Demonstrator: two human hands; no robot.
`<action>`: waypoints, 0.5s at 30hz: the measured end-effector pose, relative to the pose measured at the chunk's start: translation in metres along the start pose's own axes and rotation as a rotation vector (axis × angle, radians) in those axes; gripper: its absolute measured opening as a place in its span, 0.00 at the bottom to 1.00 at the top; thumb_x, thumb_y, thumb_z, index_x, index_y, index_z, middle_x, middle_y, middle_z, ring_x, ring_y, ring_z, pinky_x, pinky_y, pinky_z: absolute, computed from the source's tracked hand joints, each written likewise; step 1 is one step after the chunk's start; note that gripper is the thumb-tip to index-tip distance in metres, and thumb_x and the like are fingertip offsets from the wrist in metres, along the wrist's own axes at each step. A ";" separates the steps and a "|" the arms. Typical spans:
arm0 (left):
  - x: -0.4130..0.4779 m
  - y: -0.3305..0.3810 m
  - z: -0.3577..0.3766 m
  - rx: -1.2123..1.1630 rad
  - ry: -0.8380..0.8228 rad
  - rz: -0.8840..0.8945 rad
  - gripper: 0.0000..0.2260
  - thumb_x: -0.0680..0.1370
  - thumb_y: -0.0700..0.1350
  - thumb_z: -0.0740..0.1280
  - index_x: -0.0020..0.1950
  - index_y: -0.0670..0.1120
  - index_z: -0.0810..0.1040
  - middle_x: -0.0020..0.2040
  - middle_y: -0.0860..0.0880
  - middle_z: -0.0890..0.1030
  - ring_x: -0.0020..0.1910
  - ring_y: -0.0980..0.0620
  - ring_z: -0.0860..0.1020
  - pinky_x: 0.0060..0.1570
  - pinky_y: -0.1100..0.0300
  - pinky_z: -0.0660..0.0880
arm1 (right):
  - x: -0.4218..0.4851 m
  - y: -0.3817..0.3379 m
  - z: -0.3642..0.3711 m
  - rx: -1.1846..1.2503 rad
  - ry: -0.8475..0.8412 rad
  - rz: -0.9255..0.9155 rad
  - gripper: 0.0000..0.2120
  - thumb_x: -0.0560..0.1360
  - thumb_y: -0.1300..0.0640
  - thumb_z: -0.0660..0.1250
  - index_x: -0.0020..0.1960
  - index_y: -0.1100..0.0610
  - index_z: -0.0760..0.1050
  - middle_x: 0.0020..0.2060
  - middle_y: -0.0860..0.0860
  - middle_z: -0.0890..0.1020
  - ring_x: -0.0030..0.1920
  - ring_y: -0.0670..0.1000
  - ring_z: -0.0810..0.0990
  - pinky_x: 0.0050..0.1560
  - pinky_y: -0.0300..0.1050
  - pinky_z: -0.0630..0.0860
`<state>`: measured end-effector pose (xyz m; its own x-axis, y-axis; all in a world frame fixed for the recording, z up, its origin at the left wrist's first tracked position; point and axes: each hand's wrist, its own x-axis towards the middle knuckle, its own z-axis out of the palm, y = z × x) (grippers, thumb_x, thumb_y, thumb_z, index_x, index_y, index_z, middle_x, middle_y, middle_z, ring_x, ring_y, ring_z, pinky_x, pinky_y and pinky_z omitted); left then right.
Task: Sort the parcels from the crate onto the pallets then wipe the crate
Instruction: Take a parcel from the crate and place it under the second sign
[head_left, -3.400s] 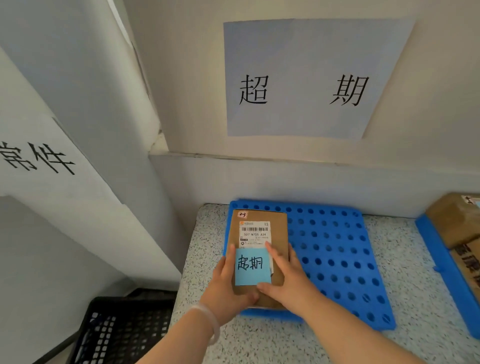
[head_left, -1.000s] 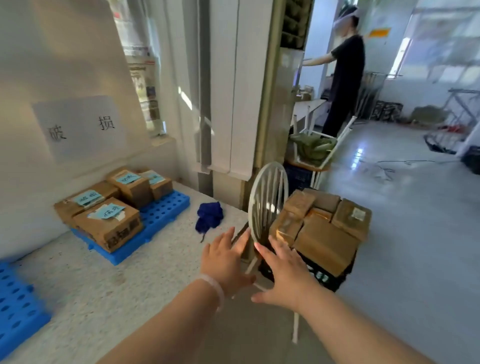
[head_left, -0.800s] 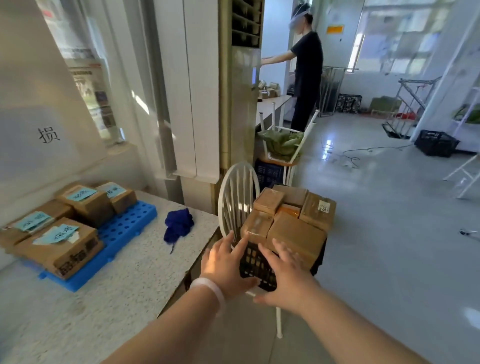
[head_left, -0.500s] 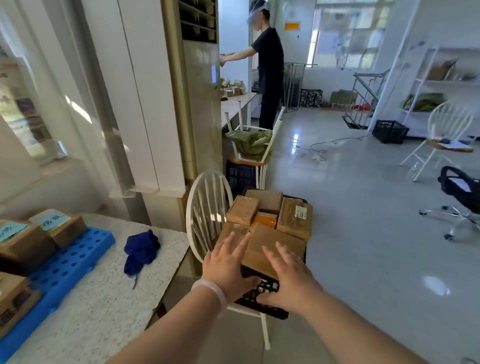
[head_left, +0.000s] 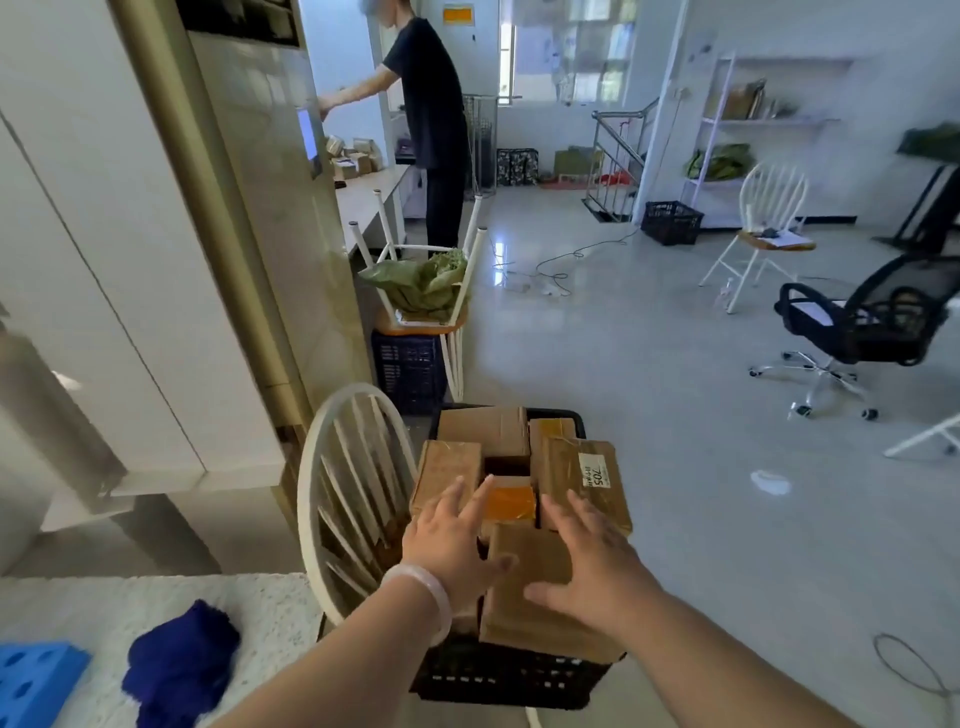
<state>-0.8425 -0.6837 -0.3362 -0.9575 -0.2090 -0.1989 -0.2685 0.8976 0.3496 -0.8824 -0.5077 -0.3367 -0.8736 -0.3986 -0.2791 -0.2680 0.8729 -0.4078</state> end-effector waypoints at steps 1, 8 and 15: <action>0.008 0.000 0.004 -0.005 -0.004 0.011 0.40 0.77 0.64 0.64 0.78 0.65 0.39 0.81 0.54 0.44 0.80 0.46 0.47 0.77 0.43 0.49 | 0.004 0.002 0.000 0.004 0.005 0.020 0.49 0.71 0.34 0.69 0.78 0.36 0.38 0.79 0.43 0.38 0.80 0.54 0.41 0.76 0.60 0.51; 0.055 0.008 0.034 -0.038 -0.089 0.079 0.39 0.76 0.66 0.63 0.76 0.69 0.37 0.81 0.55 0.45 0.80 0.45 0.49 0.77 0.42 0.51 | 0.032 0.030 -0.011 0.069 0.068 0.180 0.48 0.72 0.34 0.68 0.79 0.39 0.39 0.80 0.45 0.42 0.80 0.54 0.46 0.77 0.57 0.53; 0.111 0.029 0.036 -0.054 -0.097 0.070 0.38 0.77 0.66 0.62 0.78 0.65 0.40 0.81 0.54 0.46 0.80 0.46 0.50 0.75 0.43 0.53 | 0.079 0.050 -0.029 0.128 0.099 0.197 0.48 0.73 0.35 0.67 0.79 0.42 0.38 0.80 0.47 0.43 0.80 0.54 0.47 0.76 0.57 0.56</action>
<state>-0.9524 -0.6669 -0.3813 -0.9601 -0.1055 -0.2592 -0.2091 0.8859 0.4140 -0.9767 -0.4878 -0.3543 -0.9410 -0.1896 -0.2803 -0.0408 0.8858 -0.4623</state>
